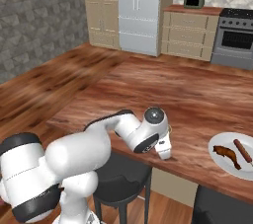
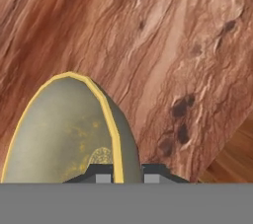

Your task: Take the smaller bowl and place it next to the appetizer plate on the dining counter , and place the larger bowl next to the plate with cooked food.

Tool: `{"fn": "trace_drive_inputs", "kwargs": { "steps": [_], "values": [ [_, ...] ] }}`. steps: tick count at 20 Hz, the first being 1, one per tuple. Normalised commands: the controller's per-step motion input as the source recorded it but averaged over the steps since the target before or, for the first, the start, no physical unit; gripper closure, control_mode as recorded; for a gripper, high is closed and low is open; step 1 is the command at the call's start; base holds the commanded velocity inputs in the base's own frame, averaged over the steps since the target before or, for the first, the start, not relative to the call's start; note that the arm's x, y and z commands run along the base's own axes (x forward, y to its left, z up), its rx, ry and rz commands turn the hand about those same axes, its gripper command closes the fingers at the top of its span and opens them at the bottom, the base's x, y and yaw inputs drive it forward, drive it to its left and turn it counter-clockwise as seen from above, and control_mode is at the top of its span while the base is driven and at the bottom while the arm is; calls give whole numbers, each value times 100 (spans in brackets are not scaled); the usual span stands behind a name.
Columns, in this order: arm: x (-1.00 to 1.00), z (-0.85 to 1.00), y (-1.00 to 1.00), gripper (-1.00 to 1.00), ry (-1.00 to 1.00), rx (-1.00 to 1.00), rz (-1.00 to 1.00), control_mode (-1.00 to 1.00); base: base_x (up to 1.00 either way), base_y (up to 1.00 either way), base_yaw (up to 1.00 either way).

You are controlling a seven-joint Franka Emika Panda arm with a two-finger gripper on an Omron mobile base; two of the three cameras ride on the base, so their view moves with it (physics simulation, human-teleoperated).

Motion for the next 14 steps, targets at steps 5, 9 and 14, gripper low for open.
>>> {"fn": "trace_drive_inputs", "kwargs": {
  "steps": [5,9,14],
  "values": [
    [37,-24,0,100,0,1,0,-100,0,0,0],
    [33,-17,-18,100,0,1,0,-100,0,0,0],
    [30,-14,-20,100,0,0,0,-100,0,0,0]
  ]
}}
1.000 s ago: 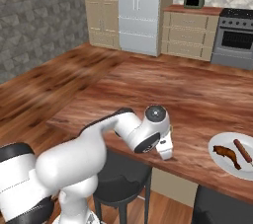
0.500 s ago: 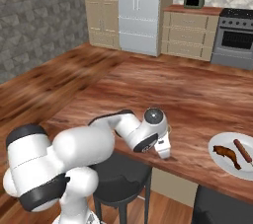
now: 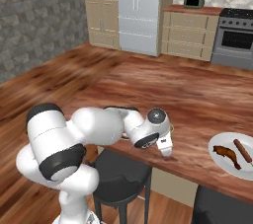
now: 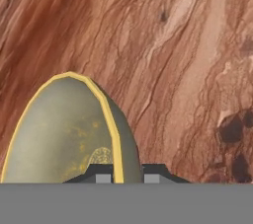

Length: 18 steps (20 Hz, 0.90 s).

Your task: Take the smaller bowl and place it next to the appetizer plate on the dining counter , and place the larger bowl next to the plate with cooked food.

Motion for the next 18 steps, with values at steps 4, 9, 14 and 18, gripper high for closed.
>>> {"fn": "trace_drive_inputs", "kwargs": {
  "steps": [4,9,14,18],
  "values": [
    [18,-15,-34,100,0,2,0,-100,0,0,0],
    [18,-30,-8,100,0,1,0,-100,0,0,0],
    [5,-27,0,-100,0,0,0,-100,0,0,0],
    [0,7,-3,-100,-1,1,0,-100,0,0,0]
  ]
}}
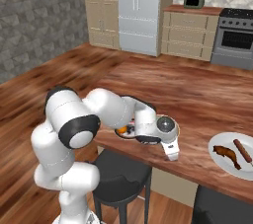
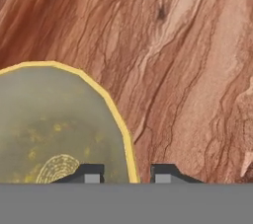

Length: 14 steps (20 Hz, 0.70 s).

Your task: Take the smaller bowl and place it next to the appetizer plate on the dining counter , and place the larger bowl next to the plate with cooked food.

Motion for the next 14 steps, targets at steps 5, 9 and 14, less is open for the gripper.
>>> {"fn": "trace_drive_inputs", "kwargs": {
  "steps": [5,9,14],
  "values": [
    [-2,33,-16,-100,-7,7,0,-100,0,0,0],
    [-18,54,-4,-100,-17,5,0,-100,0,0,0],
    [-60,55,1,-100,-12,2,1,-100,0,0,0]
  ]
}}
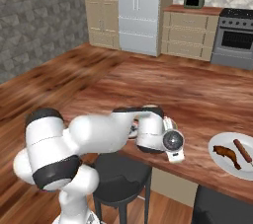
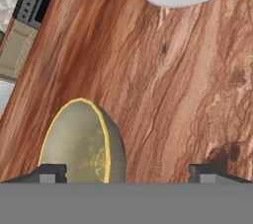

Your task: Take the smaller bowl and place it next to the appetizer plate on the dining counter , and place the larger bowl next to the plate with cooked food.

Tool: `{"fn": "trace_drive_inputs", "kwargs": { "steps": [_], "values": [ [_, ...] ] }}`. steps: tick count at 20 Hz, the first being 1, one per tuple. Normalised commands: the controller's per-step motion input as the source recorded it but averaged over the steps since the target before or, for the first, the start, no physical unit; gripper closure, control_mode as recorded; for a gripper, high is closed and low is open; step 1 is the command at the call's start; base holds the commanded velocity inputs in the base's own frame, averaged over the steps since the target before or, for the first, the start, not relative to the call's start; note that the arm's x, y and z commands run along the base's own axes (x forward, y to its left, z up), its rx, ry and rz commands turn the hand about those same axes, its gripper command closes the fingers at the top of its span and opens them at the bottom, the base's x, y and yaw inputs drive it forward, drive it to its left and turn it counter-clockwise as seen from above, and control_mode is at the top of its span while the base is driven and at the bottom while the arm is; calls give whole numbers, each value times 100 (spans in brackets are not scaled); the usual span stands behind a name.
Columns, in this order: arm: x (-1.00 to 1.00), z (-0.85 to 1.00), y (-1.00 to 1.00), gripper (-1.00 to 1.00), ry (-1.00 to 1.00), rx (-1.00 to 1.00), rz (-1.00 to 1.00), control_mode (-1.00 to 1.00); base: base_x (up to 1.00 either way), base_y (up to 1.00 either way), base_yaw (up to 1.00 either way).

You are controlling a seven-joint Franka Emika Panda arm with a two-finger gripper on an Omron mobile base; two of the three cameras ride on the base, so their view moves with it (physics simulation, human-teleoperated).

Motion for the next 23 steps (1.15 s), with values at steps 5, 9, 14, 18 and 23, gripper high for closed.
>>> {"fn": "trace_drive_inputs", "kwargs": {
  "steps": [5,9,14,18,23],
  "values": [
    [-89,81,12,-100,-1,0,8,-100,0,0,0],
    [-78,100,18,-100,0,-2,11,-100,0,0,0],
    [-69,100,35,-100,8,-2,11,-100,0,0,0],
    [-76,60,72,-100,2,-3,4,-100,0,0,0],
    [-52,26,94,-100,-14,-11,1,-100,0,0,0]
  ]
}}
